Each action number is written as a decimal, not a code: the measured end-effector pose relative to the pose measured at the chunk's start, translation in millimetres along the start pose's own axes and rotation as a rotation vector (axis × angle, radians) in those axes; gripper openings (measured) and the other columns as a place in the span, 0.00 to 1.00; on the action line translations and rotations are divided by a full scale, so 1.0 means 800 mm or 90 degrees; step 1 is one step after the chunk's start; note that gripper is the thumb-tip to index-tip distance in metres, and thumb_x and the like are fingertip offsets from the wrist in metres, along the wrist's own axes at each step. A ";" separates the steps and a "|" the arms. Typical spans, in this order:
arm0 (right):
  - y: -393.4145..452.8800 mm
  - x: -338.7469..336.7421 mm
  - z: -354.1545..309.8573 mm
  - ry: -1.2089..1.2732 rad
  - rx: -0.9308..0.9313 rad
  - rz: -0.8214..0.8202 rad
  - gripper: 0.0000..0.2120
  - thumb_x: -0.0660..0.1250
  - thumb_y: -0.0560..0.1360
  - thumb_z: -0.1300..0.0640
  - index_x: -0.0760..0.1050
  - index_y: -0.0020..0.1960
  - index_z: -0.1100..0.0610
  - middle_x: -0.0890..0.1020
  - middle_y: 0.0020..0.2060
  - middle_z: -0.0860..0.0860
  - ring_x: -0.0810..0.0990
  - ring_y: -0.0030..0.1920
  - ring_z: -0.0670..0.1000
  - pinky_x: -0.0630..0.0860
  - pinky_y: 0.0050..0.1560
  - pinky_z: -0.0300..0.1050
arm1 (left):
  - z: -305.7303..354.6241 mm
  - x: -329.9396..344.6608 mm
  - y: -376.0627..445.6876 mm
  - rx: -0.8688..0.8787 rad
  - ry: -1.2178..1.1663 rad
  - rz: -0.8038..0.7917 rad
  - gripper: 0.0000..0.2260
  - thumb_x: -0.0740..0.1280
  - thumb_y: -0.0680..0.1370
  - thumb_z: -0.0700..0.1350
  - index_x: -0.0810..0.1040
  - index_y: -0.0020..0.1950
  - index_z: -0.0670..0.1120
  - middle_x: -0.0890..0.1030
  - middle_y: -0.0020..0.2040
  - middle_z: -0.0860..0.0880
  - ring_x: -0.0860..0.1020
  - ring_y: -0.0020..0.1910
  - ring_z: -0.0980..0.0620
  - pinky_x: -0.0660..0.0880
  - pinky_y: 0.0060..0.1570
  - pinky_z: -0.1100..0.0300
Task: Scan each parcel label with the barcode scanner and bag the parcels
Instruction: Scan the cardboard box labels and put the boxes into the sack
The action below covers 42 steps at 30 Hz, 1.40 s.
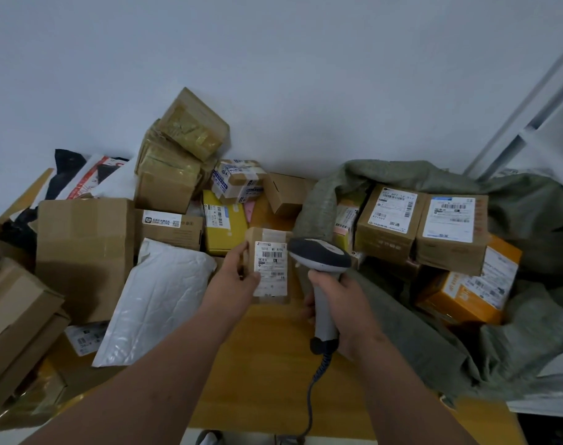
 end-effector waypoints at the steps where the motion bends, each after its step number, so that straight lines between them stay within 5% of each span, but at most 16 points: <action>1: -0.002 0.001 -0.002 0.001 -0.001 -0.015 0.06 0.68 0.78 0.54 0.76 0.51 0.56 0.80 0.37 0.57 0.81 0.36 0.56 0.77 0.39 0.50 | 0.001 0.001 0.000 0.002 0.004 0.005 0.29 0.64 0.81 0.40 0.58 0.77 0.60 0.80 0.61 0.52 0.80 0.54 0.54 0.80 0.52 0.53; 22: -0.013 -0.024 0.008 0.002 0.038 -0.052 0.11 0.68 0.77 0.54 0.75 0.56 0.58 0.81 0.36 0.56 0.80 0.31 0.54 0.77 0.34 0.47 | 0.009 0.023 -0.007 0.004 0.010 0.000 0.28 0.64 0.81 0.40 0.58 0.77 0.59 0.79 0.62 0.49 0.80 0.55 0.51 0.80 0.53 0.47; 30: -0.011 -0.041 0.008 0.054 0.010 -0.009 0.08 0.68 0.77 0.56 0.77 0.53 0.60 0.81 0.34 0.56 0.81 0.33 0.55 0.79 0.44 0.55 | 0.022 0.038 -0.008 0.031 0.052 -0.026 0.29 0.64 0.81 0.42 0.58 0.76 0.60 0.79 0.63 0.51 0.80 0.52 0.55 0.80 0.45 0.59; 37: -0.012 -0.077 0.000 0.089 -0.083 0.117 0.06 0.68 0.79 0.55 0.75 0.54 0.47 0.83 0.48 0.50 0.85 0.37 0.53 0.81 0.40 0.49 | 0.049 0.072 -0.010 0.017 0.014 -0.096 0.25 0.66 0.80 0.45 0.62 0.75 0.60 0.81 0.58 0.54 0.80 0.50 0.58 0.77 0.42 0.63; 42: -0.011 -0.100 0.005 0.136 -0.092 0.127 0.08 0.69 0.79 0.56 0.75 0.56 0.46 0.83 0.50 0.51 0.85 0.41 0.52 0.83 0.51 0.58 | 0.069 0.110 -0.009 -0.008 -0.012 -0.145 0.20 0.68 0.79 0.47 0.66 0.69 0.54 0.79 0.55 0.54 0.79 0.50 0.56 0.79 0.46 0.58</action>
Point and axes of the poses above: each hand's wrist, its own y-axis towards the middle knuckle, its own x-axis out of the palm, z = x × y, the point moved 5 cm from there along y, towards the middle knuckle
